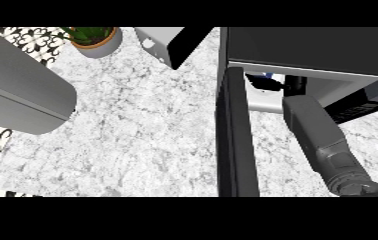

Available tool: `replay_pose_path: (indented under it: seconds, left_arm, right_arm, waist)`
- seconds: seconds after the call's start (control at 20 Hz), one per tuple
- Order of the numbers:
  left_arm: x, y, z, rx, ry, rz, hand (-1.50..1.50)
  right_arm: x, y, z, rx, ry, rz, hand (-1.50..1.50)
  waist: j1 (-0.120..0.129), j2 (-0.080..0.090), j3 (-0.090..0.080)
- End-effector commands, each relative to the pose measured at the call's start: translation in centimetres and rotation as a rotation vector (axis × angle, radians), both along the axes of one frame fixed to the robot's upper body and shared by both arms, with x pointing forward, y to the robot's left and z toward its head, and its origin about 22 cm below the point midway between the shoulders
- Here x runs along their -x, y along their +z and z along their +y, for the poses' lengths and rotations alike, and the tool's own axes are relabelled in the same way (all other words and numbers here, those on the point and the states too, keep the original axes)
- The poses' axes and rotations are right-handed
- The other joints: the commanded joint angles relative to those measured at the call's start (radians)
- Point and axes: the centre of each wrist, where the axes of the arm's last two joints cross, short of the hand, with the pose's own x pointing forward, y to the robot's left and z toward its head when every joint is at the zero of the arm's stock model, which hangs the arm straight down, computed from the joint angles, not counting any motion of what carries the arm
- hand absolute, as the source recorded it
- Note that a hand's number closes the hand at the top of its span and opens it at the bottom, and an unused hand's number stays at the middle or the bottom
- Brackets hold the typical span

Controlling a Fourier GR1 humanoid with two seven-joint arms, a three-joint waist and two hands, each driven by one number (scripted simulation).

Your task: Pick up the milk, place it into the microwave and close the microwave

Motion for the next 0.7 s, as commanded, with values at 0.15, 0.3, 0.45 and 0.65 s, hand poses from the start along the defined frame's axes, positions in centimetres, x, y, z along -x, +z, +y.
replay_pose_path:
  seconds: [0.15, 0.3, 0.45, 0.65]
  left_arm:
    - [-0.6, 0.1, 0.5, -0.005, -0.017, 0.008, -1.50]
    - [0.0, -0.1, 0.8, -0.008, -0.028, 0.025, -1.50]
    - [-0.9, -0.4, 1.3, -0.009, -0.031, 0.008, -1.50]
    - [-1.5, -0.4, 1.1, -0.009, -0.024, 0.017, -1.50]
  right_arm:
    - [-0.5, 0.8, -0.5, 0.145, -0.155, -0.070, 1.50]
    - [-1.1, 2.0, -1.2, 0.151, -0.223, -0.104, 1.50]
    - [-1.4, 2.1, 0.2, 0.144, -0.244, -0.095, 1.50]
    - [-1.8, 2.9, -0.1, 0.163, -0.255, -0.117, 1.50]
  waist:
    - [0.006, 0.011, -0.002]
    - [0.020, 0.011, -0.001]
    - [0.027, 0.017, -0.001]
    - [0.022, 0.018, -0.001]
